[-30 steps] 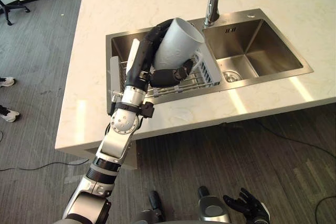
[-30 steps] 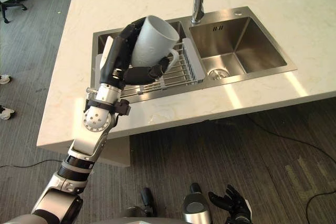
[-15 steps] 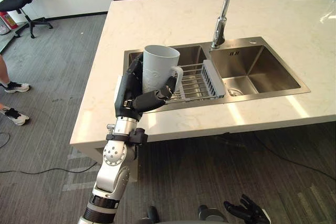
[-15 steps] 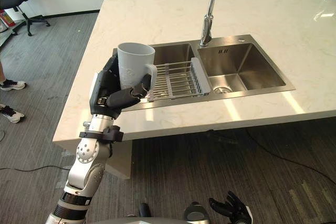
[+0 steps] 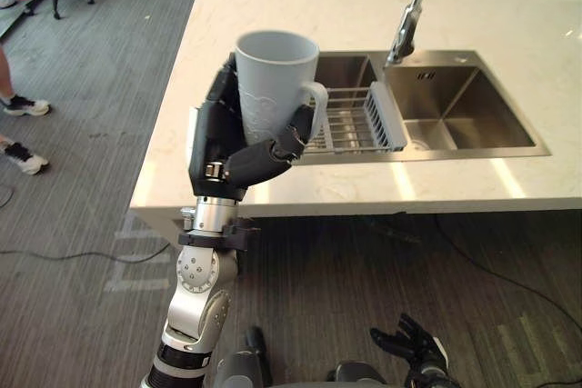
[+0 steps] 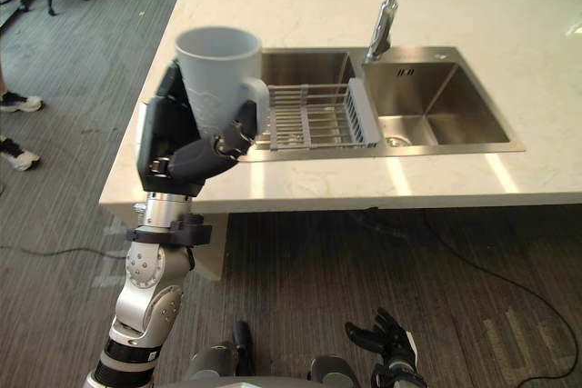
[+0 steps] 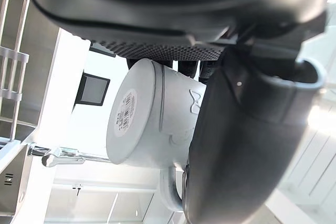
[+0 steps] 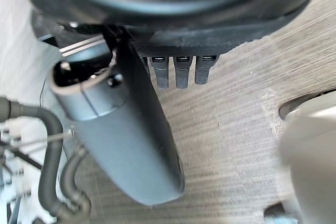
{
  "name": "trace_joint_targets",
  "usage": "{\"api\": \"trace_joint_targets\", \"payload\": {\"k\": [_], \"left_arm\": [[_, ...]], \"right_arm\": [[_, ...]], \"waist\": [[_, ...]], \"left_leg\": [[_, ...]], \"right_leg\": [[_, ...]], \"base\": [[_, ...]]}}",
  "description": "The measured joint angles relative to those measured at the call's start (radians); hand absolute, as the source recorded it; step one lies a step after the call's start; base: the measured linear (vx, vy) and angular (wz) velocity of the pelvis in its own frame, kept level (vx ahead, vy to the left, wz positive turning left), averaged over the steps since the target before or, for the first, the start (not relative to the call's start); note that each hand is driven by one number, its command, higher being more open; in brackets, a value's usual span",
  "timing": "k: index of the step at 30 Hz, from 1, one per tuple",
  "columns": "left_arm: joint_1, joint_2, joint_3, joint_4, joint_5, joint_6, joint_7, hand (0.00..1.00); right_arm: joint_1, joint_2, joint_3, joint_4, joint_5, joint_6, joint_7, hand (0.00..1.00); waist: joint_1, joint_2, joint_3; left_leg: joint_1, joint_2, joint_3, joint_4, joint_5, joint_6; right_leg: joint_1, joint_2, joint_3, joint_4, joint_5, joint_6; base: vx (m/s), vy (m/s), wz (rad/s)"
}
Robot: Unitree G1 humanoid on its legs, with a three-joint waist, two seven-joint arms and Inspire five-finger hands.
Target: Walk over to the sink, pick up the cup, carry it to the dishwasher, place the cup inside the dishwasher, then close the dishwasher door
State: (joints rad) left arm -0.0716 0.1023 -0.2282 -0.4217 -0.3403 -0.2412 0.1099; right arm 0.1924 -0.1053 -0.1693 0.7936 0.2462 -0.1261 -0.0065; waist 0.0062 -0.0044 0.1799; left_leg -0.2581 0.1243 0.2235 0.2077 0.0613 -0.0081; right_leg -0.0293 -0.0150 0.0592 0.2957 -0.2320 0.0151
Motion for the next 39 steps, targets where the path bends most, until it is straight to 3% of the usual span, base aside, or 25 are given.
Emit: {"api": "trace_joint_targets", "payload": {"k": [3, 4, 5, 6, 7, 9, 10, 11, 12, 16, 19, 24, 27, 29, 35, 37, 38, 39], "left_arm": [[0.021, 0.002, -0.036, 0.000, 0.000, 0.000, 0.000, 0.30], [0.017, 0.002, -0.046, -0.005, -0.001, 0.000, -0.002, 0.30], [0.017, 0.002, -0.052, -0.009, -0.002, 0.000, -0.002, 0.30], [0.015, -0.002, -0.070, -0.010, -0.002, -0.001, -0.002, 0.30], [0.015, -0.002, -0.079, -0.010, -0.002, -0.001, -0.003, 0.30], [-0.004, -0.001, -0.117, -0.008, -0.002, -0.002, -0.007, 0.30], [-0.010, 0.000, -0.123, -0.005, -0.002, -0.002, -0.009, 0.30], [-0.021, -0.003, -0.126, 0.008, -0.001, -0.002, -0.012, 0.30], [-0.034, 0.003, -0.124, 0.031, 0.001, -0.005, -0.013, 0.30], [-0.036, 0.035, -0.075, 0.105, 0.005, -0.002, 0.001, 0.30], [-0.032, 0.041, -0.032, 0.108, 0.005, -0.001, 0.002, 0.30], [0.004, 0.046, -0.017, 0.107, 0.005, -0.001, 0.000, 0.30], [0.031, 0.049, -0.024, 0.107, 0.008, 0.006, -0.003, 0.30], [0.058, 0.045, -0.008, 0.107, 0.008, 0.005, 0.000, 0.30], [0.136, 0.032, 0.032, 0.095, 0.007, 0.006, 0.002, 0.30], [0.136, 0.032, 0.039, 0.092, 0.007, 0.008, 0.002, 0.30], [0.136, 0.032, 0.051, 0.080, 0.006, 0.008, 0.003, 0.30], [0.136, 0.027, 0.063, 0.065, 0.006, 0.007, 0.004, 0.30]], "right_arm": [[0.004, 0.002, 0.002, 0.000, 0.009, -0.008, -0.014, 0.90], [0.003, 0.003, -0.003, -0.013, 0.011, -0.017, -0.027, 0.90], [0.003, 0.001, -0.002, -0.022, 0.014, -0.017, -0.037, 0.90], [0.015, -0.006, -0.001, -0.050, 0.028, -0.017, -0.046, 0.90], [0.020, -0.006, -0.001, -0.064, 0.029, -0.017, -0.047, 0.90], [0.039, -0.008, -0.001, -0.077, 0.028, -0.028, -0.047, 0.90], [0.039, -0.008, -0.002, -0.074, 0.028, -0.028, -0.047, 0.90], [0.041, -0.008, -0.002, -0.070, 0.028, -0.028, -0.046, 0.90], [0.042, -0.001, -0.002, -0.060, 0.028, -0.028, -0.045, 0.90], [0.065, 0.021, -0.001, -0.043, 0.026, -0.026, -0.037, 0.90], [0.060, 0.022, -0.001, -0.034, 0.022, -0.022, -0.035, 0.90], [0.041, 0.017, -0.001, -0.035, -0.012, -0.021, -0.034, 0.90], [0.070, 0.011, -0.001, -0.036, -0.025, -0.014, -0.034, 0.90], [0.085, -0.001, 0.000, -0.035, -0.037, -0.004, -0.035, 0.90], [0.086, -0.032, 0.021, -0.089, -0.057, 0.000, -0.040, 0.90], [0.083, -0.043, 0.019, -0.105, -0.067, -0.010, -0.043, 0.90], [0.078, -0.050, 0.008, -0.106, -0.083, -0.016, -0.046, 0.90], [0.077, -0.058, -0.013, -0.108, -0.092, -0.018, -0.049, 0.90]], "waist": [[-0.002, 0.003, 0.001], [-0.018, -0.012, 0.012], [-0.020, -0.011, 0.012], [-0.026, -0.011, 0.012], [-0.028, -0.011, 0.012], [-0.037, -0.007, 0.005], [-0.044, 0.004, -0.001], [-0.051, 0.013, -0.007], [-0.050, 0.016, -0.016], [-0.050, 0.001, -0.025], [-0.047, -0.003, -0.027], [-0.046, -0.015, -0.021], [-0.061, -0.036, -0.028], [-0.049, -0.032, -0.032], [-0.028, -0.022, -0.039], [-0.027, -0.023, -0.038], [-0.027, -0.023, -0.038], [-0.029, -0.018, -0.036]], "left_leg": [[0.012, 0.016, -0.065, -0.044, 0.075, -0.042], [-0.007, 0.018, -0.066, -0.008, 0.045, -0.038], [-0.016, 0.023, -0.050, 0.051, 0.010, -0.020], [-0.006, 0.042, -0.020, 0.189, -0.093, -0.002], [0.010, 0.048, -0.019, 0.222, -0.126, -0.005], [0.085, 0.066, -0.019, 0.238, -0.206, -0.027], [0.109, 0.065, -0.017, 0.211, -0.212, -0.034], [0.179, 0.056, -0.017, 0.086, -0.213, -0.045], [0.226, 0.038, -0.016, -0.046, -0.194, -0.077], [0.233, -0.026, -0.016, -0.086, -0.162, -0.035], [0.233, -0.046, -0.011, -0.081, -0.165, -0.026], [0.229, -0.058, -0.014, -0.046, -0.186, -0.009], [0.203, -0.082, -0.089, -0.016, -0.197, -0.010], [0.186, -0.091, -0.124, 0.005, -0.201, -0.017], [0.104, -0.088, -0.244, 0.065, -0.177, -0.036], [0.080, -0.089, -0.213, 0.068, -0.143, -0.039], [0.073, -0.073, -0.115, 0.045, -0.113, -0.030], [0.063, -0.034, 0.060, 0.043, -0.132, 0.003]], "right_leg": [[0.013, 0.030, -0.062, 0.001, 0.020, -0.035], [0.000, 0.021, -0.103, -0.008, 0.034, -0.064], [-0.007, 0.016, -0.117, -0.007, 0.041, -0.073], [-0.011, 0.006, -0.138, -0.007, 0.056, -0.078], [-0.013, 0.002, -0.147, -0.007, 0.062, -0.078], [-0.040, -0.019, -0.182, -0.024, 0.083, -0.066], [-0.042, -0.023, -0.191, -0.039, 0.094, -0.057], [-0.046, -0.027, -0.201, -0.068, 0.115, -0.040], [-0.056, -0.038, -0.205, -0.081, 0.128, -0.025], [-0.037, -0.084, -0.199, -0.135, 0.181, 0.023], [-0.029, -0.104, -0.196, -0.146, 0.193, 0.034], [-0.049, -0.112, -0.164, -0.068, 0.163, 0.042], [-0.067, -0.110, 0.033, 0.021, 0.077, 0.048], [-0.065, -0.109, 0.019, 0.034, 0.051, 0.066], [-0.040, -0.108, -0.128, 0.052, 0.026, 0.048], [-0.005, -0.120, -0.192, 0.031, 0.023, 0.042], [0.021, -0.138, -0.239, 0.009, 0.022, 0.041], [0.048, -0.139, -0.301, -0.012, 0.022, 0.041]], "base": [[-0.27, -0.132, 0.59], [-0.27, -0.104, 0.68], [-0.23, -0.090, 0.78], [-0.16, -0.039, 0.48], [-0.23, 0.023, 0.50], [-0.22, 0.108, 0.52], [-0.14, 0.149, 0.55], [-0.10, 0.185, 0.38], [-0.08, 0.200, 0.28], [-0.03, 0.185, 0.10], [-0.02, 0.129, 0.02], [-0.04, 0.055, 0.01], [-0.04, -0.009, 0.65], [-0.01, -0.086, 0.62], [0.02, -0.113, 0.75], [-0.03, -0.051, 1.19], [-0.06, -0.001, 1.34], [-0.07, 0.015, 1.48]]}}
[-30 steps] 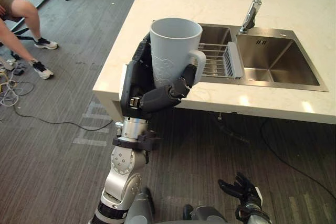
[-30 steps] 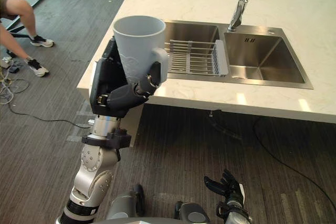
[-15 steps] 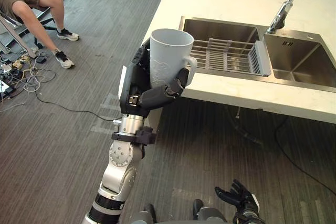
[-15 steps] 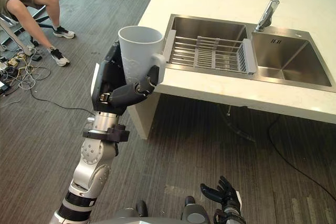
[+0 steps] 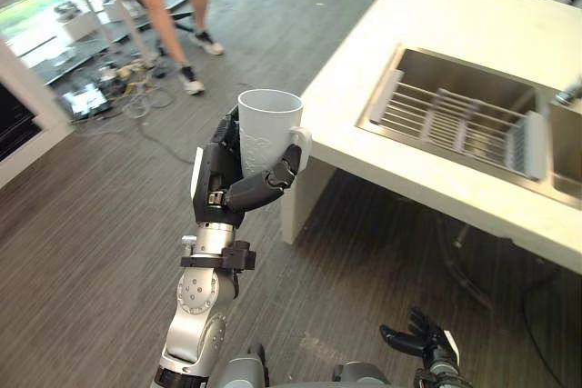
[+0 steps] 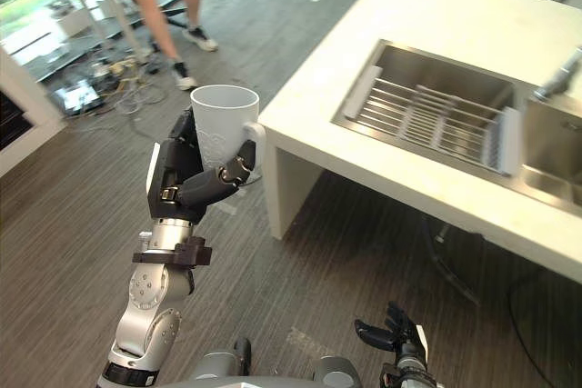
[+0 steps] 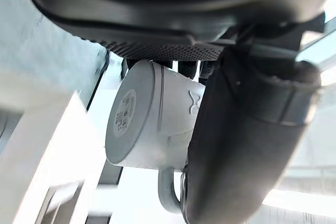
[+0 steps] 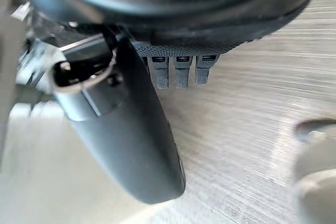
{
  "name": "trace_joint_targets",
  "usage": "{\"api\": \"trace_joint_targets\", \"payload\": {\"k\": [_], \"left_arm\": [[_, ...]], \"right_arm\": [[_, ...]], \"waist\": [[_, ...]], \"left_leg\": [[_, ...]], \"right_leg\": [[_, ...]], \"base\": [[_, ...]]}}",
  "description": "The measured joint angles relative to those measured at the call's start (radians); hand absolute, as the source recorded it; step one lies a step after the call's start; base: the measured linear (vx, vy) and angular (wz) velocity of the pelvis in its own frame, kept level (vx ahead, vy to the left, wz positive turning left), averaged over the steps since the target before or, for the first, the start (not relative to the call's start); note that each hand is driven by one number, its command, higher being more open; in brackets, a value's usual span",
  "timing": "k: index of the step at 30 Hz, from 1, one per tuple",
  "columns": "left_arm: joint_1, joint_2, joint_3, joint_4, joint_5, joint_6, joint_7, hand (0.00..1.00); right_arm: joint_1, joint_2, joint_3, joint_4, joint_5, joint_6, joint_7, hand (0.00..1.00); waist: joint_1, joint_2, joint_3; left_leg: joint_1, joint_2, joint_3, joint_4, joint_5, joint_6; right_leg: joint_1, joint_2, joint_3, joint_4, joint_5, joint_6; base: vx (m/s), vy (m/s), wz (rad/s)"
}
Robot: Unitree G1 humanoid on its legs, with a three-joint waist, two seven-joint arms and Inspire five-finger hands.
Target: Walk over to the sink, pick up the cup, carry it to the dishwasher, place the cup inside the dishwasher, then close the dishwasher door
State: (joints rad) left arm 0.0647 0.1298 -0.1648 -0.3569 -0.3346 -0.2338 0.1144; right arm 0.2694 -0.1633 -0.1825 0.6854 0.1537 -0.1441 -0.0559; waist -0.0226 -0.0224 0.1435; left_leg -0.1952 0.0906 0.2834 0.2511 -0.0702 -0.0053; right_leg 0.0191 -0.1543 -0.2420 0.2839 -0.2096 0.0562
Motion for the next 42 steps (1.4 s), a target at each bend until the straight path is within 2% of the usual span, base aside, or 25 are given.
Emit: {"api": "trace_joint_targets", "payload": {"k": [1, 2, 3, 4, 6, 7, 10, 11, 12, 13, 16, 18, 19, 20, 21, 22, 23, 24, 26, 28, 33, 34, 35, 40, 42], "left_arm": [[0.001, -0.001, 0.013, -0.007, 0.000, -0.007, 0.002, 0.30], [0.001, -0.001, 0.022, -0.011, 0.000, -0.009, 0.003, 0.30], [0.002, -0.003, 0.033, -0.015, 0.000, -0.010, 0.004, 0.30], [0.016, -0.003, 0.062, -0.038, -0.001, -0.013, 0.007, 0.30], [0.040, -0.004, 0.102, -0.056, -0.001, -0.028, 0.010, 0.30], [0.059, -0.005, 0.118, -0.058, -0.001, -0.028, 0.012, 0.30], [0.093, -0.014, 0.113, -0.061, 0.001, -0.025, 0.010, 0.30], [0.093, -0.014, 0.114, -0.065, 0.001, -0.024, 0.011, 0.30], [0.093, -0.014, 0.116, -0.066, 0.001, -0.024, 0.012, 0.30], [0.094, -0.016, 0.118, -0.066, 0.001, -0.024, 0.013, 0.30], [0.094, -0.014, 0.106, -0.070, 0.001, -0.027, 0.014, 0.30], [0.093, -0.017, 0.065, -0.085, -0.001, -0.027, 0.013, 0.30], [0.093, -0.018, 0.047, -0.094, -0.001, -0.027, 0.013, 0.30], [0.094, -0.018, 0.038, -0.103, -0.001, -0.027, 0.013, 0.30], [0.095, -0.018, 0.024, -0.135, -0.001, -0.027, 0.012, 0.30], [0.095, -0.020, 0.024, -0.151, -0.001, -0.029, 0.011, 0.30], [0.096, -0.039, 0.020, -0.161, -0.001, -0.042, 0.007, 0.30], [0.096, -0.060, 0.014, -0.161, -0.001, -0.042, -0.002, 0.30], [0.100, -0.070, 0.001, -0.165, -0.001, -0.042, -0.020, 0.30], [0.113, -0.069, 0.000, -0.165, -0.001, -0.042, -0.036, 0.30], [0.159, -0.066, 0.017, -0.157, -0.001, -0.041, -0.036, 0.30], [0.164, -0.062, 0.026, -0.147, -0.001, -0.040, -0.033, 0.30], [0.201, -0.033, 0.081, -0.108, 0.001, -0.040, -0.023, 0.30], [0.201, -0.038, 0.076, -0.105, 0.001, -0.040, -0.011, 0.30], [0.199, -0.042, 0.067, -0.099, 0.001, -0.038, -0.005, 0.30]], "right_arm": [[-0.001, -0.007, -0.007, 0.005, -0.001, 0.002, -0.012, 0.90], [-0.001, -0.012, -0.007, 0.005, -0.003, 0.002, -0.017, 0.90], [-0.005, -0.018, -0.007, 0.006, -0.006, 0.002, -0.019, 0.90], [-0.021, -0.025, -0.006, 0.005, -0.025, 0.003, -0.019, 0.90], [-0.044, -0.027, -0.006, 0.003, -0.042, 0.003, -0.019, 0.90], [-0.050, -0.029, -0.007, 0.004, -0.046, 0.003, -0.019, 0.90], [-0.052, -0.029, -0.002, 0.008, -0.080, 0.013, -0.015, 0.90], [-0.052, -0.026, 0.005, 0.017, -0.082, 0.019, -0.008, 0.90], [-0.053, -0.026, 0.010, 0.019, -0.082, 0.021, -0.008, 0.90], [-0.051, -0.026, 0.022, 0.020, -0.083, 0.021, -0.007, 0.90], [-0.040, -0.017, 0.052, 0.012, -0.103, 0.021, -0.004, 0.90], [0.003, 0.009, 0.056, -0.044, -0.104, 0.021, -0.004, 0.90], [0.019, 0.014, 0.056, -0.066, -0.104, 0.021, -0.004, 0.90], [0.025, 0.016, 0.057, -0.079, -0.104, 0.021, -0.005, 0.90], [0.056, 0.016, 0.068, -0.119, -0.104, 0.022, -0.006, 0.90], [0.063, 0.017, 0.076, -0.141, -0.104, 0.021, -0.005, 0.90], [0.060, 0.010, 0.077, -0.160, -0.104, 0.022, -0.005, 0.90], [0.065, 0.008, 0.077, -0.183, -0.105, 0.022, -0.006, 0.90], [0.070, 0.008, 0.082, -0.226, -0.107, 0.022, -0.003, 0.90], [0.074, 0.008, 0.083, -0.266, -0.108, 0.018, 0.001, 0.90], [0.100, 0.007, 0.082, -0.277, -0.118, 0.011, 0.004, 0.90], [0.117, 0.007, 0.082, -0.271, -0.119, 0.011, 0.006, 0.90], [0.123, 0.008, 0.110, -0.178, -0.119, 0.012, 0.005, 0.90], [0.115, 0.008, 0.113, -0.158, -0.119, 0.011, 0.006, 0.90], [0.117, 0.013, 0.113, -0.156, -0.119, 0.011, 0.004, 0.90]], "waist": [[0.004, 0.006, -0.003], [0.003, 0.008, -0.004], [0.003, 0.008, -0.003], [0.008, 0.014, -0.006], [0.008, -0.002, 0.003], [0.006, -0.013, 0.009], [0.000, -0.018, 0.014], [-0.018, -0.020, 0.018], [-0.024, -0.018, 0.019], [-0.025, -0.014, 0.021], [-0.024, -0.011, 0.023], [-0.027, -0.011, 0.021], [-0.025, -0.014, 0.019], [-0.020, -0.017, 0.017], [-0.012, -0.041, 0.003], [-0.011, -0.053, -0.005], [0.001, -0.029, -0.007], [0.007, -0.009, -0.019], [0.017, 0.005, -0.029], [0.033, 0.004, -0.035], [0.043, 0.001, -0.052], [0.044, -0.002, -0.060], [0.047, -0.043, -0.080], [0.040, -0.043, -0.081], [0.026, -0.042, -0.083]], "left_leg": [[-0.001, 0.051, 0.141, 0.042, -0.022, 0.017], [0.002, 0.073, 0.200, 0.062, -0.024, 0.021], [0.000, 0.079, 0.211, 0.073, -0.025, 0.021], [-0.005, 0.065, 0.206, 0.074, -0.029, 0.028], [-0.015, 0.029, 0.188, 0.068, -0.055, 0.029], [-0.012, 0.002, 0.179, 0.069, -0.071, 0.040], [0.011, -0.058, 0.114, 0.070, -0.092, 0.069], [0.027, -0.088, 0.051, 0.064, -0.096, 0.087], [0.035, -0.094, 0.025, 0.062, -0.099, 0.092], [0.057, -0.106, -0.016, 0.047, -0.099, 0.099], [0.102, -0.124, -0.104, 0.029, -0.096, 0.093], [0.121, -0.133, -0.191, 0.047, -0.110, 0.080], [0.122, -0.140, -0.219, 0.063, -0.123, 0.072], [0.125, -0.146, -0.232, 0.071, -0.132, 0.062], [0.119, -0.166, -0.254, 0.109, -0.161, 0.026], [0.114, -0.174, -0.253, 0.130, -0.177, 0.021], [0.101, -0.145, -0.263, 0.176, -0.215, 0.004], [0.092, -0.107, -0.249, 0.196, -0.230, -0.014], [0.111, -0.072, -0.241, 0.177, -0.231, -0.012], [0.125, -0.056, -0.240, 0.155, -0.228, -0.014], [0.146, -0.059, -0.250, 0.118, -0.215, -0.015], [0.157, -0.067, -0.258, 0.095, -0.204, -0.014], [0.172, -0.091, -0.310, -0.024, -0.100, -0.007], [0.188, -0.084, -0.277, -0.036, -0.099, -0.007], [0.206, -0.078, -0.267, -0.043, -0.097, -0.009]], "right_leg": [[0.026, -0.001, -0.040, -0.009, 0.000, 0.000], [0.039, -0.001, -0.061, -0.015, 0.000, 0.000], [0.046, -0.004, -0.071, -0.016, -0.001, 0.001], [0.046, -0.012, -0.069, -0.017, -0.003, 0.004], [0.046, -0.041, -0.085, -0.005, -0.020, 0.013], [0.046, -0.067, -0.098, 0.034, -0.036, 0.018], [-0.033, -0.136, -0.047, 0.305, -0.017, 0.030], [-0.093, -0.138, 0.043, 0.462, 0.026, 0.026], [-0.114, -0.121, 0.084, 0.505, 0.009, 0.025], [-0.144, -0.084, 0.151, 0.535, -0.044, 0.023], [-0.210, 0.023, 0.298, 0.473, -0.108, 0.003], [-0.253, 0.130, 0.477, 0.386, -0.117, 0.022], [-0.261, 0.142, 0.512, 0.343, -0.111, 0.031], [-0.263, 0.139, 0.516, 0.317, -0.102, 0.033], [-0.258, 0.105, 0.492, 0.234, -0.003, 0.021], [-0.253, 0.089, 0.482, 0.211, 0.015, 0.038], [-0.227, 0.105, 0.457, 0.187, -0.006, 0.042], [-0.204, 0.125, 0.423, 0.154, 0.002, 0.027], [-0.172, 0.147, 0.397, 0.123, 0.012, 0.011], [-0.154, 0.162, 0.392, 0.099, 0.018, 0.000], [-0.126, 0.158, 0.383, 0.060, 0.021, -0.003], [-0.115, 0.149, 0.377, 0.045, 0.024, -0.001], [-0.086, 0.126, 0.333, -0.050, 0.096, -0.010], [-0.090, 0.136, 0.350, -0.061, 0.099, -0.011], [-0.075, 0.133, 0.352, -0.064, 0.101, -0.012]], "base": [[-0.03, 0.015, 1.16], [0.02, 0.016, 0.78], [0.06, 0.050, 0.50], [0.05, 0.125, 0.47], [0.04, 0.162, 0.43], [0.06, 0.148, 0.53], [0.13, 0.155, 0.85], [0.17, 0.090, 1.11], [0.26, 0.115, 1.30], [0.24, 0.065, 1.03], [0.20, 0.006, 0.98], [0.21, -0.095, 1.26], [0.20, -0.138, 1.07], [0.22, -0.173, 1.02], [0.23, -0.193, 0.82], [0.25, -0.231, 0.75], [0.20, -0.220, 0.51], [0.17, -0.202, 0.43], [0.13, -0.176, 0.27], [0.08, -0.139, 0.04], [0.04, -0.024, 0.06], [0.02, 0.008, 0.10], [0.01, 0.005, 0.08], [0.00, 0.002, -0.14], [0.04, 0.005, -0.16]]}}
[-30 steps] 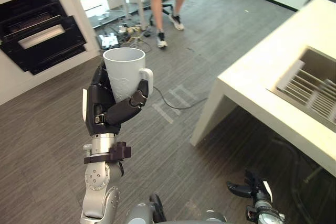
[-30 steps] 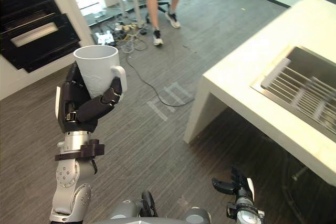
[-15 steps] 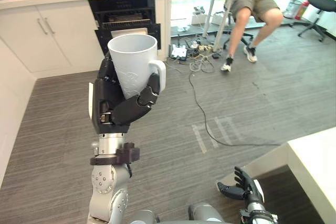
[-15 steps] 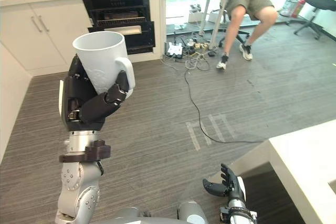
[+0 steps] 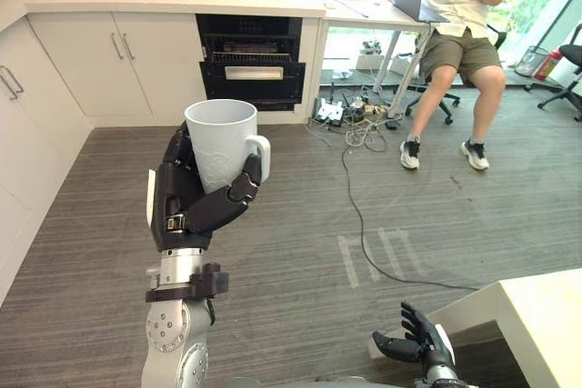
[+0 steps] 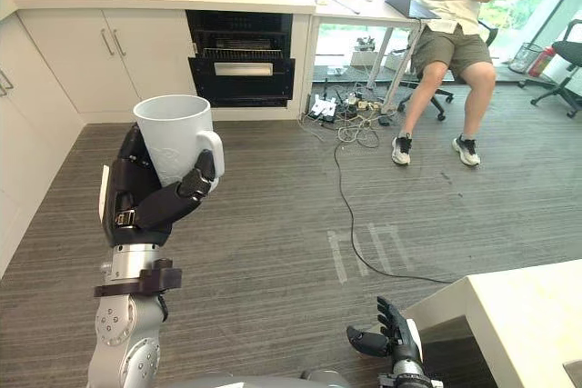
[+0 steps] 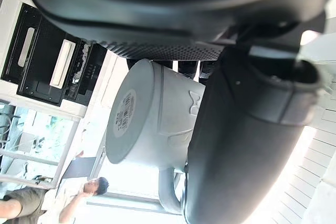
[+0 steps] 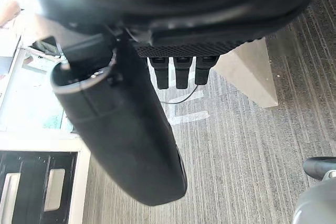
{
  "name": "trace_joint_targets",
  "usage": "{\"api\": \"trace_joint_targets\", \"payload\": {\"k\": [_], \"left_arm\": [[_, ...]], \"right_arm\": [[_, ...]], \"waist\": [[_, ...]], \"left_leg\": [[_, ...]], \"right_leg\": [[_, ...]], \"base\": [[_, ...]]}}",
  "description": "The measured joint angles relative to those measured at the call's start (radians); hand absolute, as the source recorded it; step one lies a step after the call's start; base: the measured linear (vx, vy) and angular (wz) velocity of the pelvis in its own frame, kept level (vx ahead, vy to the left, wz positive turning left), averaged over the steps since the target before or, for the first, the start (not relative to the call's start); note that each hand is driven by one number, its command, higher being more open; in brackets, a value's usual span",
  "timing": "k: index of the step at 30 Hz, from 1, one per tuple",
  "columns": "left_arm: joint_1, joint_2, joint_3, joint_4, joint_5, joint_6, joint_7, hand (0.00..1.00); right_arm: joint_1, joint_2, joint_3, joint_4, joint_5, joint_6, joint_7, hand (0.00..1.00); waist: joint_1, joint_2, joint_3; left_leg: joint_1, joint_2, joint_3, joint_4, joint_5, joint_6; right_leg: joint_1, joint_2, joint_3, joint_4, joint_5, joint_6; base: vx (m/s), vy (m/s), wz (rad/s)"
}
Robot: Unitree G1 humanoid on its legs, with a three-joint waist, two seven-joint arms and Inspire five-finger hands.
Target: Walk over to the sink, pick up the cup, carry it to the dishwasher, place the cup inside the dishwasher, then close the dishwasher door
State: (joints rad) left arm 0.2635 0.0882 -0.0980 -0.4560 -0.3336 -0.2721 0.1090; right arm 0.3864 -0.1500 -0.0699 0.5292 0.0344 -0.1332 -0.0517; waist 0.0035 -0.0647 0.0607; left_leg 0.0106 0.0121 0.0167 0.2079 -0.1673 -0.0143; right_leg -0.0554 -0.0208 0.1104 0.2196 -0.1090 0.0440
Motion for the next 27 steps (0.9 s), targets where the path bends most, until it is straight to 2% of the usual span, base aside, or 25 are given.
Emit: {"api": "trace_joint_targets", "payload": {"k": [3, 5, 6, 7, 8, 9, 11, 14, 15, 16, 18, 20, 21, 23, 25, 26, 27], "left_arm": [[-0.009, -0.010, -0.054, 0.047, 0.000, 0.007, 0.000, 0.30], [-0.021, -0.015, -0.088, 0.128, 0.001, 0.025, 0.000, 0.30], [-0.024, -0.013, -0.095, 0.148, 0.002, 0.034, -0.002, 0.30], [-0.032, -0.009, -0.107, 0.179, 0.004, 0.049, -0.002, 0.30], [-0.052, -0.011, -0.121, 0.229, 0.015, 0.070, -0.005, 0.30], [-0.056, -0.013, -0.123, 0.251, 0.019, 0.094, -0.003, 0.30], [-0.056, 0.001, -0.120, 0.266, 0.019, 0.097, 0.000, 0.30], [-0.057, 0.009, -0.092, 0.265, 0.019, 0.102, 0.001, 0.30], [-0.059, 0.010, -0.075, 0.264, 0.019, 0.102, 0.002, 0.30], [-0.059, 0.010, -0.066, 0.262, 0.019, 0.102, 0.003, 0.30], [-0.060, 0.010, -0.035, 0.260, 0.019, 0.102, 0.014, 0.30], [-0.060, 0.010, -0.016, 0.250, 0.019, 0.101, 0.020, 0.30], [-0.057, 0.011, -0.008, 0.238, 0.019, 0.101, 0.020, 0.30], [-0.053, 0.016, -0.005, 0.211, 0.018, 0.100, 0.020, 0.30], [-0.053, 0.020, -0.006, 0.172, 0.019, 0.099, 0.017, 0.30], [-0.052, 0.017, -0.014, 0.148, 0.019, 0.098, 0.015, 0.30], [-0.052, 0.018, -0.018, 0.140, 0.019, 0.097, 0.013, 0.30]], "right_arm": [[0.021, 0.003, -0.006, 0.001, 0.000, 0.006, -0.011, 0.90], [0.019, 0.012, -0.010, 0.009, 0.001, 0.009, -0.022, 0.90], [0.017, 0.018, -0.014, 0.014, 0.001, 0.010, -0.023, 0.90], [0.017, 0.028, -0.023, 0.019, 0.002, 0.011, -0.027, 0.90], [0.013, 0.032, -0.042, 0.043, 0.002, 0.011, -0.035, 0.90], [-0.019, 0.032, -0.058, 0.083, 0.002, 0.019, -0.041, 0.90], [-0.036, 0.032, -0.061, 0.092, 0.002, 0.020, -0.045, 0.90], [-0.061, 0.029, -0.062, 0.110, 0.002, 0.020, -0.048, 0.90], [-0.084, 0.027, -0.066, 0.134, 0.003, 0.020, -0.050, 0.90], [-0.095, 0.027, -0.074, 0.140, 0.003, 0.020, -0.050, 0.90], [-0.115, 0.010, -0.101, 0.142, 0.003, 0.019, -0.057, 0.90], [-0.130, -0.016, -0.107, 0.142, 0.002, 0.020, -0.068, 0.90], [-0.145, -0.020, -0.119, 0.142, 0.001, 0.021, -0.070, 0.90], [-0.162, -0.023, -0.120, 0.140, 0.000, 0.021, -0.072, 0.90], [-0.176, -0.023, -0.122, 0.133, 0.000, 0.021, -0.073, 0.90], [-0.178, -0.027, -0.122, 0.126, -0.002, 0.021, -0.073, 0.90], [-0.177, -0.028, -0.122, 0.126, -0.007, 0.021, -0.074, 0.90]], "waist": [[-0.026, 0.001, -0.013], [-0.035, 0.001, -0.016], [-0.040, 0.001, -0.018], [-0.059, 0.000, -0.017], [-0.071, 0.000, -0.017], [-0.065, 0.003, -0.016], [-0.061, 0.003, -0.014], [-0.048, 0.011, -0.006], [-0.043, 0.018, 0.003], [-0.037, 0.025, 0.011], [-0.028, 0.046, 0.038], [-0.029, 0.067, 0.047], [-0.021, 0.076, 0.053], [-0.015, 0.070, 0.056], [-0.017, 0.055, 0.064], [-0.018, 0.051, 0.067], [-0.020, 0.048, 0.065]], "left_leg": [[0.022, 0.003, 0.011, -0.022, 0.008, -0.013], [0.052, 0.009, 0.030, -0.061, 0.012, -0.040], [0.056, 0.023, 0.070, -0.064, 0.004, -0.049], [0.059, 0.067, 0.166, -0.059, 0.006, -0.054], [0.062, 0.091, 0.224, -0.057, 0.031, -0.071], [0.057, 0.081, 0.209, -0.061, 0.049, -0.057], [0.045, 0.070, 0.180, -0.060, 0.059, -0.051], [-0.016, 0.043, 0.090, -0.026, 0.069, -0.046], [-0.053, 0.046, 0.054, 0.005, 0.053, -0.051], [-0.068, 0.060, 0.075, 0.025, 0.037, -0.045], [-0.105, 0.166, 0.272, 0.103, 0.030, -0.047], [-0.125, 0.221, 0.370, 0.151, 0.029, -0.041], [-0.130, 0.213, 0.367, 0.167, 0.021, -0.035], [-0.150, 0.205, 0.361, 0.205, -0.012, -0.029], [-0.168, 0.178, 0.354, 0.258, -0.054, -0.006], [-0.170, 0.155, 0.355, 0.293, -0.093, 0.010], [-0.165, 0.138, 0.353, 0.304, -0.116, 0.011]], "right_leg": [[0.013, -0.003, -0.007, -0.006, 0.000, 0.000], [0.041, -0.024, -0.063, -0.030, 0.010, -0.003], [0.049, -0.027, -0.079, -0.039, 0.015, -0.002], [0.069, -0.032, -0.104, -0.051, 0.017, -0.002], [0.088, -0.042, -0.136, -0.057, 0.016, -0.001], [0.091, -0.048, -0.146, -0.055, 0.014, 0.003], [0.091, -0.058, -0.170, -0.055, 0.013, 0.006], [0.097, -0.076, -0.261, -0.052, 0.003, 0.014], [0.100, -0.087, -0.304, -0.050, 0.001, 0.013], [0.103, -0.086, -0.321, -0.052, 0.002, 0.014], [0.121, -0.092, -0.398, -0.055, 0.000, 0.016], [0.123, -0.103, -0.440, -0.046, -0.017, 0.027], [0.121, -0.119, -0.445, -0.027, -0.037, 0.035], [0.110, -0.138, -0.445, 0.001, -0.060, 0.058], [0.091, -0.180, -0.441, 0.062, -0.102, 0.084], [0.081, -0.221, -0.437, 0.125, -0.138, 0.109], [0.081, -0.246, -0.435, 0.160, -0.153, 0.120]], "base": [[0.02, -0.005, 0.01], [-0.03, -0.012, -0.04], [-0.05, -0.030, 0.23], [-0.01, -0.048, 0.62], [0.00, -0.035, 0.77], [0.01, -0.002, 0.57], [-0.03, 0.014, 0.50], [-0.06, -0.021, 0.92], [-0.11, 0.011, 1.01], [-0.12, 0.006, 0.99], [-0.06, -0.001, 0.94], [0.00, 0.098, 0.73], [0.01, 0.147, 0.44], [0.05, 0.156, 0.19], [0.09, 0.205, 0.20], [0.10, 0.195, 0.16], [0.23, 0.281, 0.20]]}}
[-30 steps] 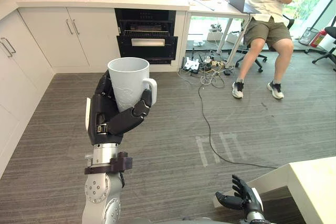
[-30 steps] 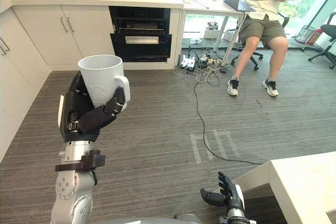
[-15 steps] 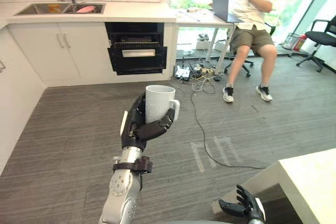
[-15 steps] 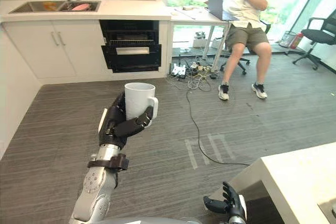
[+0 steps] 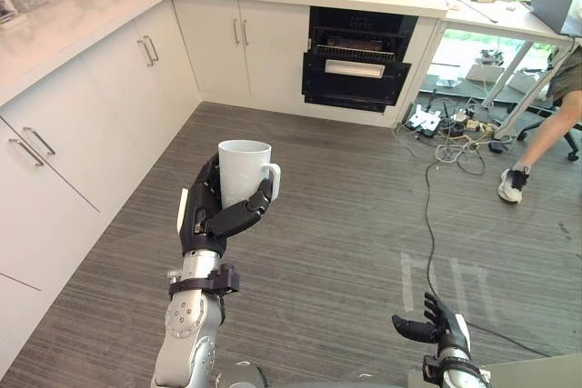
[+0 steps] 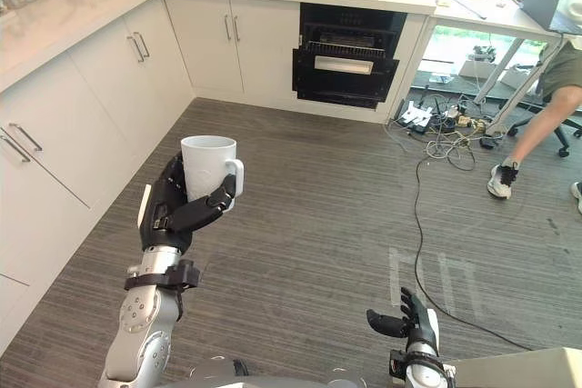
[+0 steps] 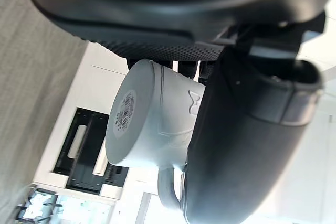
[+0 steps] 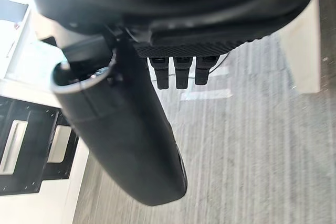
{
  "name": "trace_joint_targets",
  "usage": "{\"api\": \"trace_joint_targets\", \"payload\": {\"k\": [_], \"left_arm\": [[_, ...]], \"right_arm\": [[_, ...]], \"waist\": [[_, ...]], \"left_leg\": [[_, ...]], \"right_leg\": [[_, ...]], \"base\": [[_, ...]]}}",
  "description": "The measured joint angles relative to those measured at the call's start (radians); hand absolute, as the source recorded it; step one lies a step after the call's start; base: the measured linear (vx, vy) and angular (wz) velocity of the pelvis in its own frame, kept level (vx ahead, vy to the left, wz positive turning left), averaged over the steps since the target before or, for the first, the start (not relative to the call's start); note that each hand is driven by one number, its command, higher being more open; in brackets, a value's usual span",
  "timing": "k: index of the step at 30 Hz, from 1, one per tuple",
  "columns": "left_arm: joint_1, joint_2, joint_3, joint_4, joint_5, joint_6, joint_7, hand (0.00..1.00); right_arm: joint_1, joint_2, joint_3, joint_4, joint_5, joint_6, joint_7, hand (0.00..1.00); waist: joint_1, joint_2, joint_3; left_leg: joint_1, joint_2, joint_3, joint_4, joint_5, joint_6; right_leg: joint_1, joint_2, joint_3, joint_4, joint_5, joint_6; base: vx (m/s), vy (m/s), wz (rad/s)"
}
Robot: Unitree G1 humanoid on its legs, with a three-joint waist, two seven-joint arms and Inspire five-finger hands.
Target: Walk over to the sink, pick up the cup, carry it to the dishwasher, place the cup inside the dishwasher, then close the dishwasher door
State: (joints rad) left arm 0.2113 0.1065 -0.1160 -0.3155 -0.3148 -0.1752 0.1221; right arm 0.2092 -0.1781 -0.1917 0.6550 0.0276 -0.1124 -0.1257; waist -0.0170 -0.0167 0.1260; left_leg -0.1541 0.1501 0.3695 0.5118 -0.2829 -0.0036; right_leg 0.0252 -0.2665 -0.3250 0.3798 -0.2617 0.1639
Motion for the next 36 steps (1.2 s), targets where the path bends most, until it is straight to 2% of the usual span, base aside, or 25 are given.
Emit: {"api": "trace_joint_targets", "payload": {"k": [1, 2, 4, 5, 8, 9, 11, 12, 14, 15, 16, 17, 18, 20, 22, 24, 26, 27, 28, 29, 30, 32, 34, 35, 36], "left_arm": [[-0.001, -0.005, -0.001, -0.011, 0.000, -0.006, -0.006, 0.30], [-0.001, -0.006, -0.002, -0.024, 0.000, -0.006, -0.006, 0.30], [-0.003, -0.003, -0.003, -0.036, 0.000, -0.012, -0.004, 0.30], [-0.003, 0.005, -0.007, -0.036, 0.000, -0.029, 0.003, 0.30], [-0.037, 0.021, -0.027, -0.015, 0.000, -0.043, 0.007, 0.30], [-0.051, 0.025, -0.036, -0.005, 0.000, -0.046, 0.007, 0.30], [-0.096, 0.026, -0.071, 0.037, 0.000, -0.050, 0.009, 0.30], [-0.106, 0.008, -0.088, 0.046, 0.000, -0.050, 0.008, 0.30], [-0.126, -0.016, -0.100, 0.068, 0.000, -0.046, 0.007, 0.30], [-0.123, -0.043, -0.106, 0.091, -0.001, -0.044, 0.007, 0.30], [-0.116, -0.047, -0.106, 0.090, -0.004, -0.043, 0.007, 0.30], [-0.116, -0.054, -0.115, 0.075, -0.006, -0.047, -0.008, 0.30], [-0.113, -0.069, -0.126, 0.058, -0.012, -0.048, -0.012, 0.30], [-0.112, -0.066, -0.141, 0.034, -0.020, -0.047, -0.017, 0.30], [-0.107, -0.057, -0.145, 0.029, -0.035, -0.052, -0.019, 0.30], [-0.107, -0.052, -0.139, 0.031, -0.047, -0.053, -0.019, 0.30], [-0.105, -0.049, -0.124, 0.037, -0.048, -0.054, -0.018, 0.30], [-0.101, -0.049, -0.120, 0.040, -0.047, -0.055, -0.016, 0.30], [-0.092, -0.050, -0.116, 0.041, -0.047, -0.055, -0.013, 0.30], [-0.090, -0.044, -0.103, 0.046, -0.045, -0.047, -0.012, 0.30], [-0.090, -0.045, -0.084, 0.046, -0.045, -0.043, -0.010, 0.30], [-0.081, -0.027, -0.072, 0.047, -0.044, -0.037, 0.000, 0.30], [-0.079, 0.001, -0.073, 0.048, -0.038, -0.033, 0.002, 0.30], [-0.078, 0.023, -0.075, 0.051, -0.036, -0.027, 0.003, 0.30], [-0.075, 0.029, -0.077, 0.052, -0.036, -0.024, 0.005, 0.30]], "right_arm": [[-0.001, -0.006, 0.000, -0.005, -0.007, 0.002, 0.000, 0.90], [-0.003, -0.007, 0.002, -0.006, -0.018, 0.006, 0.001, 0.90], [0.001, 0.003, 0.003, -0.005, -0.022, 0.015, 0.003, 0.90], [0.007, 0.014, 0.005, -0.009, -0.022, 0.015, 0.003, 0.90], [0.008, 0.015, 0.005, -0.044, -0.022, 0.015, 0.001, 0.90], [0.009, 0.014, 0.005, -0.052, -0.022, 0.015, 0.000, 0.90], [0.032, 0.010, 0.005, -0.105, -0.023, 0.015, -0.002, 0.90], [0.035, -0.001, 0.006, -0.138, -0.032, 0.016, -0.001, 0.90], [0.037, -0.010, 0.006, -0.200, -0.036, 0.021, 0.000, 0.90], [0.044, -0.024, 0.010, -0.233, -0.047, 0.020, 0.003, 0.90], [0.049, -0.019, 0.012, -0.254, -0.052, 0.020, 0.002, 0.90], [0.097, -0.024, 0.026, -0.337, -0.052, 0.019, -0.006, 0.90], [0.109, -0.035, 0.036, -0.381, -0.053, 0.017, -0.006, 0.90], [0.113, -0.007, 0.062, -0.431, -0.052, 0.017, -0.015, 0.90], [0.117, 0.003, 0.085, -0.454, -0.051, -0.002, -0.025, 0.90], [0.094, -0.004, 0.082, -0.444, -0.051, -0.011, -0.027, 0.90], [0.050, -0.025, 0.076, -0.383, -0.051, -0.013, -0.031, 0.90], [0.030, -0.032, 0.072, -0.337, -0.051, -0.009, -0.032, 0.90], [0.020, -0.033, 0.072, -0.317, -0.051, -0.006, -0.031, 0.90], [0.012, -0.028, 0.073, -0.289, -0.051, 0.000, -0.030, 0.90], [0.014, -0.029, 0.073, -0.284, -0.052, 0.001, -0.028, 0.90], [0.018, -0.025, 0.071, -0.278, -0.052, 0.002, -0.029, 0.90], [0.008, -0.011, 0.070, -0.275, -0.053, 0.002, -0.029, 0.90], [0.000, 0.004, 0.073, -0.275, -0.055, 0.002, -0.028, 0.90], [-0.010, 0.007, 0.080, -0.274, -0.060, 0.002, -0.029, 0.90]], "waist": [[-0.004, -0.011, 0.002], [-0.013, -0.010, 0.003], [-0.036, -0.001, 0.012], [-0.043, -0.006, 0.016], [-0.056, -0.005, 0.036], [-0.064, -0.004, 0.037], [-0.087, 0.009, 0.031], [-0.083, 0.040, 0.026], [-0.094, 0.038, 0.042], [-0.102, 0.047, 0.047], [-0.098, 0.062, 0.039], [-0.099, 0.062, 0.050], [-0.076, 0.108, 0.046], [-0.051, 0.095, 0.059], [-0.014, 0.050, 0.066], [-0.009, 0.049, 0.066], [-0.002, 0.051, 0.065], [0.008, 0.053, 0.060], [0.016, 0.056, 0.050], [-0.003, 0.036, 0.042], [-0.016, 0.033, 0.041], [-0.014, 0.015, 0.038], [-0.018, -0.006, 0.043], [-0.028, -0.016, 0.042], [-0.028, -0.016, 0.041]], "left_leg": [[0.008, -0.037, -0.003, 0.011, -0.033, 0.012], [0.026, -0.071, -0.014, 0.000, -0.045, 0.031], [0.067, -0.094, -0.047, -0.025, -0.055, 0.055], [0.107, -0.105, -0.067, -0.063, -0.063, 0.061], [0.197, -0.141, -0.119, -0.166, -0.064, 0.060], [0.212, -0.148, -0.133, -0.185, -0.059, 0.051], [0.268, -0.163, -0.200, -0.249, -0.070, 0.029], [0.293, -0.143, -0.218, -0.272, -0.078, 0.014], [0.326, -0.157, -0.224, -0.256, -0.023, -0.048], [0.334, -0.139, -0.212, -0.145, -0.016, -0.052], [0.312, -0.112, -0.202, -0.024, -0.019, -0.057], [0.214, -0.050, -0.177, 0.294, 0.038, -0.041], [0.100, 0.065, -0.153, 0.543, 0.059, -0.032], [0.002, 0.154, -0.111, 0.694, 0.038, 0.000], [-0.101, 0.155, -0.060, 0.591, -0.012, 0.001], [-0.154, 0.118, -0.064, 0.449, -0.024, -0.006], [-0.200, 0.011, -0.130, 0.038, 0.051, -0.062], [-0.194, -0.028, -0.182, -0.121, 0.233, -0.071], [-0.176, -0.050, -0.188, -0.131, 0.303, -0.026], [-0.193, -0.072, -0.172, -0.065, 0.247, 0.033], [-0.219, -0.080, -0.167, 0.023, 0.177, 0.055], [-0.187, -0.099, -0.134, 0.057, 0.096, 0.061], [-0.094, -0.124, -0.106, -0.002, 0.055, 0.063], [-0.025, -0.135, -0.094, -0.054, 0.042, 0.068], [0.037, -0.135, -0.076, -0.099, 0.037, 0.064]], "right_leg": [[-0.051, -0.045, 0.046, 0.137, 0.003, -0.014], [-0.146, -0.062, 0.167, 0.319, 0.050, -0.076], [-0.228, -0.025, 0.283, 0.470, 0.048, -0.087], [-0.277, 0.053, 0.318, 0.453, 0.002, -0.084], [-0.372, 0.164, 0.299, 0.215, 0.009, -0.083], [-0.384, 0.182, 0.300, 0.131, 0.037, -0.083], [-0.390, 0.234, 0.354, 0.018, 0.240, -0.097], [-0.405, 0.256, 0.381, 0.070, 0.238, -0.106], [-0.439, 0.229, 0.350, 0.261, 0.179, -0.169], [-0.465, 0.247, 0.322, 0.373, 0.131, -0.166], [-0.414, 0.264, 0.298, 0.273, 0.130, -0.176], [-0.319, 0.271, 0.246, 0.152, 0.119, -0.198], [-0.255, 0.324, 0.238, 0.113, 0.096, -0.219], [-0.134, 0.338, 0.245, 0.050, 0.050, -0.247], [-0.001, 0.297, 0.281, -0.025, 0.012, -0.233], [0.050, 0.266, 0.295, -0.057, -0.006, -0.216], [0.115, 0.208, 0.327, -0.096, -0.040, -0.160], [0.148, 0.191, 0.364, -0.112, -0.071, -0.136], [0.164, 0.175, 0.397, -0.122, -0.078, -0.130], [0.176, 0.141, 0.446, -0.128, -0.073, -0.127], [0.176, 0.126, 0.491, -0.106, -0.063, -0.114], [0.139, 0.111, 0.542, 0.021, -0.042, -0.077], [0.024, 0.102, 0.556, 0.309, 0.045, 0.087], [-0.064, 0.100, 0.545, 0.500, 0.060, 0.099], [-0.134, 0.100, 0.510, 0.605, 0.036, 0.052]], "base": [[0.27, 0.302, 0.29], [0.30, 0.296, 0.45], [0.26, 0.161, 0.58], [0.31, 0.110, 0.48], [0.39, 0.098, 0.57], [0.45, 0.057, 0.72], [0.63, 0.026, 0.83], [0.66, 0.004, 0.58], [0.62, -0.053, 0.48], [0.58, -0.115, 0.54], [0.54, -0.171, 0.54], [0.55, -0.144, 0.26], [0.55, -0.104, 0.19], [0.58, -0.029, 0.01], [0.59, 0.020, -0.11], [0.58, 0.141, -0.24], [0.54, 0.274, -0.46], [0.60, 0.337, -0.64], [0.63, 0.352, -0.54], [0.69, 0.380, -0.22], [0.68, 0.360, -0.06], [0.67, 0.322, -0.32], [0.51, 0.183, -0.38], [0.36, 0.069, -0.33], [0.51, 0.062, -0.56]]}}
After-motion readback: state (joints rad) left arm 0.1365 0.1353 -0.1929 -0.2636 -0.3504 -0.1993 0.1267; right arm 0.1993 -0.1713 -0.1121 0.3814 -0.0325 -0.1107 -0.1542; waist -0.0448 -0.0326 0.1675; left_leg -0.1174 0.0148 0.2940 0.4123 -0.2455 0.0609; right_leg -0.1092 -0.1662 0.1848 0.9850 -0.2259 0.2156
